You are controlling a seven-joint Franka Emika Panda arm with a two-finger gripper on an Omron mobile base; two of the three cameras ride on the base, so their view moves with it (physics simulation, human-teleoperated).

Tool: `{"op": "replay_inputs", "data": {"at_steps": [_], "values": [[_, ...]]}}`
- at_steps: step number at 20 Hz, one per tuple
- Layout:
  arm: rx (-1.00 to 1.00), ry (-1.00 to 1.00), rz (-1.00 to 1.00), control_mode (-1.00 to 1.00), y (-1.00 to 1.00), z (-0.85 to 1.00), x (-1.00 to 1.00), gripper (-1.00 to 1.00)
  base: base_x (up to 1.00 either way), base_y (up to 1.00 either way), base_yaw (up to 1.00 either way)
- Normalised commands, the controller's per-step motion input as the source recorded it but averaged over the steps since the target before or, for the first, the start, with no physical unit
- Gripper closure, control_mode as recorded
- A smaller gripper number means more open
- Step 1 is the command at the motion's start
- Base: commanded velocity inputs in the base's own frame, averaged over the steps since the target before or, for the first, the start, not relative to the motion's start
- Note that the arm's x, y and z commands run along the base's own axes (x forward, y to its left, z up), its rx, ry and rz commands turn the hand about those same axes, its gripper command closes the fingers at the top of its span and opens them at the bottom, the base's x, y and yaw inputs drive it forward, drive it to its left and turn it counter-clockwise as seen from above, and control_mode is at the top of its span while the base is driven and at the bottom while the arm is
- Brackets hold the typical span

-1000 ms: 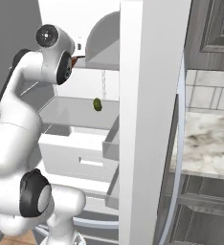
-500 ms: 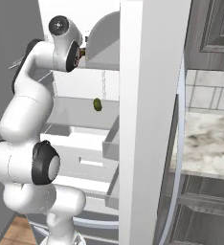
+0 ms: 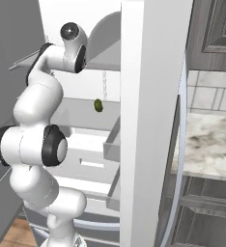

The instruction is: Transport the chicken drumstick and squash to the fridge. Place the chicken drumstick on the rack containing meat and place the squash on the rack containing the vegetable, ensuring meats and vegetables are on different racks.

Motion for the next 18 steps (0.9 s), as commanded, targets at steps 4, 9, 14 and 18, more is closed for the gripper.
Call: {"op": "replay_inputs", "data": {"at_steps": [4, 9, 14, 18], "values": [[0.0, 0.0, 0.0, -1.0, 0.25, -0.22, 0.71, 1.0, 0.0, 0.0, 0.0], [0.0, 0.0, -0.04, -1.0, 0.37, -0.09, 0.53, 1.0, 0.0, 0.0, 0.0], [0.0, 0.0, -0.06, -1.0, 0.6, -0.46, 0.3, 1.0, 0.0, 0.0, 0.0], [0.0, 0.0, -0.04, -1.0, 0.39, -0.58, 0.29, -1.0, 0.0, 0.0, 0.0]]}}
